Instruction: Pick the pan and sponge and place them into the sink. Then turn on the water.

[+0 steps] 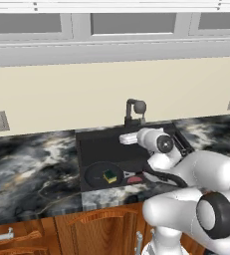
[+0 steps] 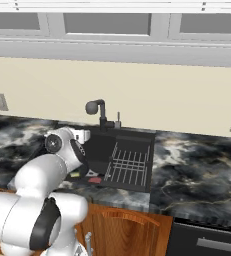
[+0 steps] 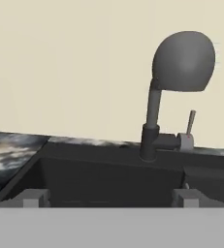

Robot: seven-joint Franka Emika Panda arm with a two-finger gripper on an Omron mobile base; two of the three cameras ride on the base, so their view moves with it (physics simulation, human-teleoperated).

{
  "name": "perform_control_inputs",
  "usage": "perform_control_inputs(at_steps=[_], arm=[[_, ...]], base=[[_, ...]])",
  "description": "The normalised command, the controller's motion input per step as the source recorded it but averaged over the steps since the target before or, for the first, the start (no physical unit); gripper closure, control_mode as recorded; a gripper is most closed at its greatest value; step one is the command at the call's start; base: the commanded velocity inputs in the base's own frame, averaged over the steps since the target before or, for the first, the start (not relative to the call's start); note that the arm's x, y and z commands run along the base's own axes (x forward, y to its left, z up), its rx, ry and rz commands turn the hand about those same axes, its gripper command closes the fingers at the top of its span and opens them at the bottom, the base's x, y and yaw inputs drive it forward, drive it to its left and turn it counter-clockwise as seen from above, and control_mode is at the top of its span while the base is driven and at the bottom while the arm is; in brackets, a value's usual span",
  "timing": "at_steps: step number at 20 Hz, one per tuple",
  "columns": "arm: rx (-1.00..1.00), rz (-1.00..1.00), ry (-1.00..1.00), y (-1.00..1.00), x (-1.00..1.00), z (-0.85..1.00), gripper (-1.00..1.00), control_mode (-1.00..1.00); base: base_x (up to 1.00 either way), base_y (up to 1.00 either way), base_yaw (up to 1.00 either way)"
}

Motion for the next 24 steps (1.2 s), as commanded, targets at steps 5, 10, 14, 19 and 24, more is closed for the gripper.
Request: perform_control_inputs(at_steps=[5, 10, 14, 19, 24], arm=[[0.10, 0.04, 0.00, -0.54, -0.02, 0.07, -1.00, -1.00], [0.01, 0.06, 0.00, -0.30, -0.12, 0.02, -1.00, -1.00], [-0.03, 0.03, -0.01, -0.02, -0.09, 0.00, -1.00, -1.00], [-0.13, 0.00, -0.07, 0.00, -0.12, 0.00, -1.00, -1.00], [-0.12, 0.00, -0.12, -0.10, -0.09, 0.00, -1.00, -1.00]], base=[[0.00, 0.00, 0.00], [0.00, 0.00, 0.00], [0.00, 0.00, 0.00], [0.00, 0.00, 0.00], [0.00, 0.00, 0.00]])
